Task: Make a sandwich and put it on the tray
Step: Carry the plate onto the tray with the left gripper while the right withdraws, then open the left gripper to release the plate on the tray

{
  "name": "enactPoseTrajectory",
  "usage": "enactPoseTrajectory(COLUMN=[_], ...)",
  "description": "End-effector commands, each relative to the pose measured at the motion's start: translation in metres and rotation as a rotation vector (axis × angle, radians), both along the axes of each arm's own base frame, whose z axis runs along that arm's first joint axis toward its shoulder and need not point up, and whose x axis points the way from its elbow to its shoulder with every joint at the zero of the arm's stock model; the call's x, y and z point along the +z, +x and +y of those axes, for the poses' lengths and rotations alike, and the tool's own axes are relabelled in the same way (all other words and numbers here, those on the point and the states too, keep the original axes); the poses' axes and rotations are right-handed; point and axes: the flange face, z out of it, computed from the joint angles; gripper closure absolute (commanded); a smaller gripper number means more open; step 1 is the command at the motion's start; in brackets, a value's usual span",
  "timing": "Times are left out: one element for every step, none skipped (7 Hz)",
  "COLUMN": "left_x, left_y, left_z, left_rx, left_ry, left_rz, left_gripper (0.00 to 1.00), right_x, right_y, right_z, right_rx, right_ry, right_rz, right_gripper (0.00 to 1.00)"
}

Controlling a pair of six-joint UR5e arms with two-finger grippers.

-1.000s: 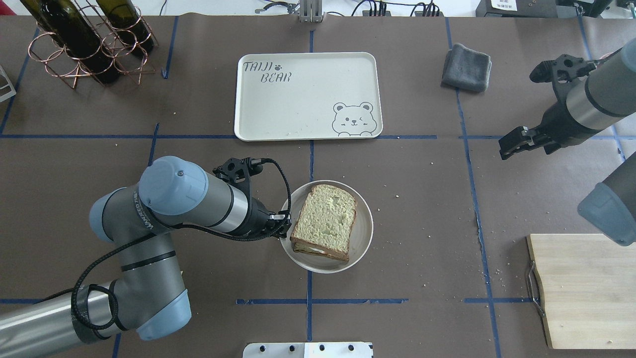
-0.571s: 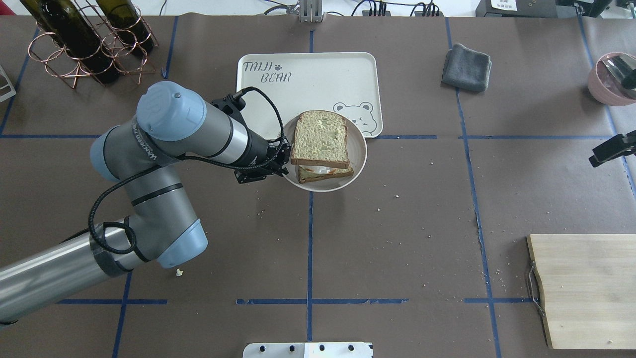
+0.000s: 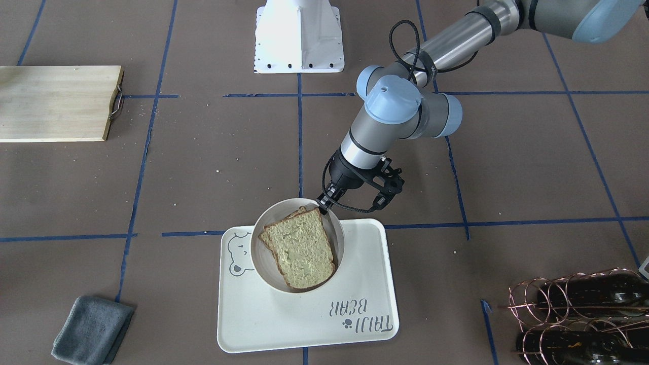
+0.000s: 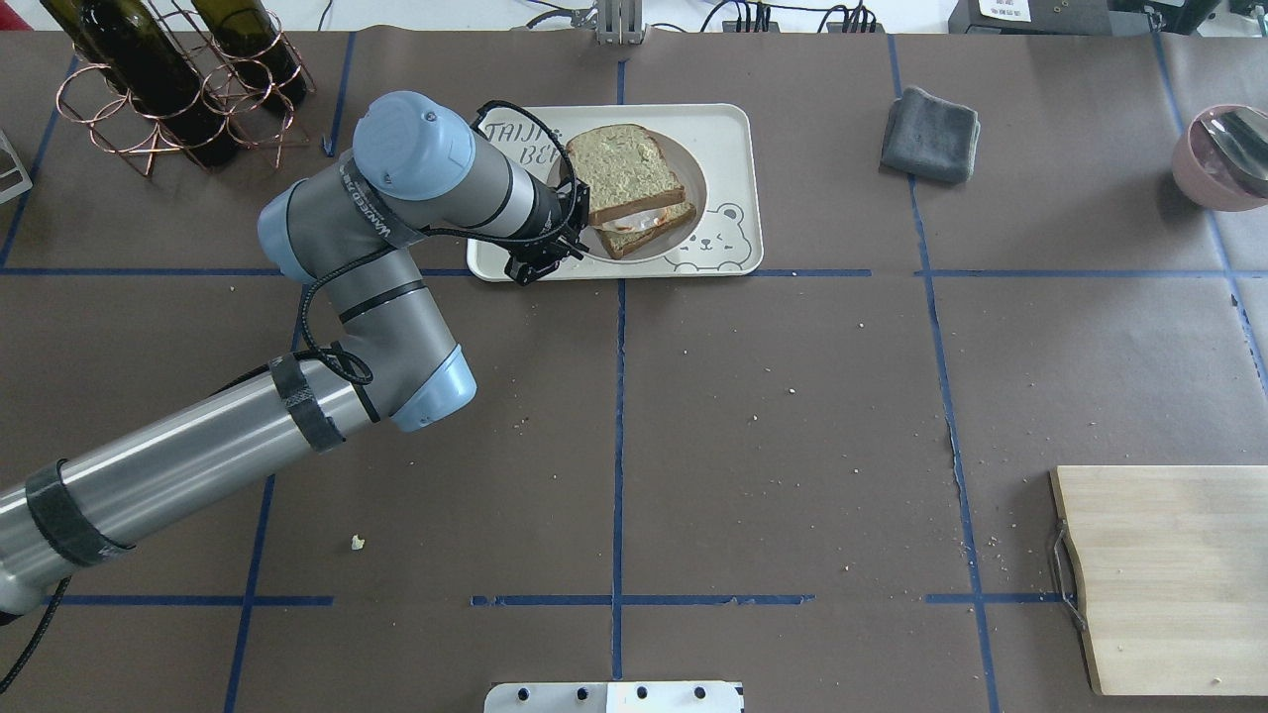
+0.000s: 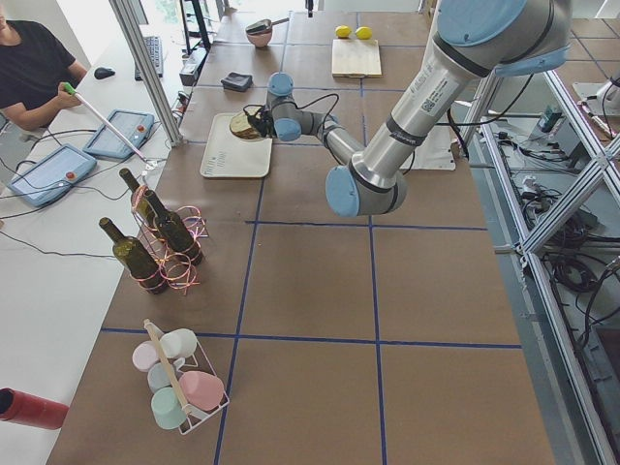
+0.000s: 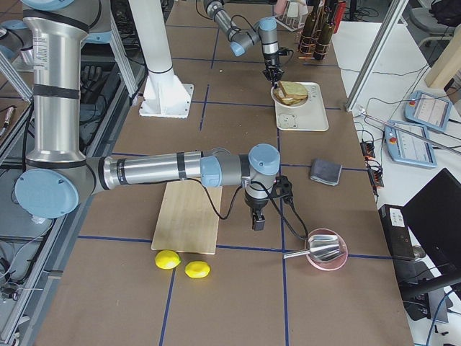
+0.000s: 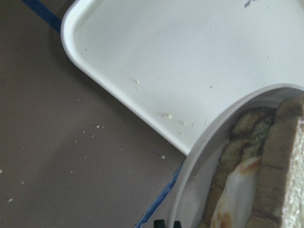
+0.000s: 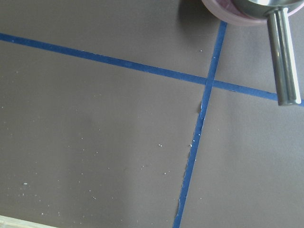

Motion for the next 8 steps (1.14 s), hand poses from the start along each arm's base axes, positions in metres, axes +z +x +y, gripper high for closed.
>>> enactPoseTrajectory(left_x=[0.005,0.010,0.011,0.011,0.011,0.018,0.037,0.049], left_y=[0.020,0.023,0.024,0.025,0.026,0.022,0.009,-0.009], left_z=[-0.033,-0.034,-0.033,-0.032,-0.031,-0.025,-0.006,0.006], left_rx=[-0.119,-0.118,-0.114,-0.111,-0.108,-0.100,-0.061,-0.021], left_ry=[-0.056,-0.057,-0.054,-0.050,-0.045,-0.011,0.065,0.158], left_rz=[-0.008,-0.018,-0.022,-0.024,-0.021,0.004,-0.013,-0.042], left_gripper=[1.00,1.00,1.00,1.00,0.66,0.01,0.00,0.00], right_x=[0.004,0.002,0.001,0.002,0.001,0.003,0.003,0.004], right_y=[0.007,0.007,0.007,0.007,0.006,0.007,0.007,0.007], right_z=[-0.001,-0.005,-0.005,-0.005,-0.005,-0.005,-0.005,-0.005], right_rx=[0.013,0.014,0.013,0.015,0.014,0.015,0.016,0.017], right_ry=[-0.005,-0.001,0.001,-0.003,-0.002,-0.005,-0.005,-0.007], right_rz=[-0.002,-0.002,-0.002,-0.002,-0.004,-0.002,-0.002,-0.002], right_gripper=[0.00,0.00,0.00,0.00,0.00,0.00,0.00,0.00])
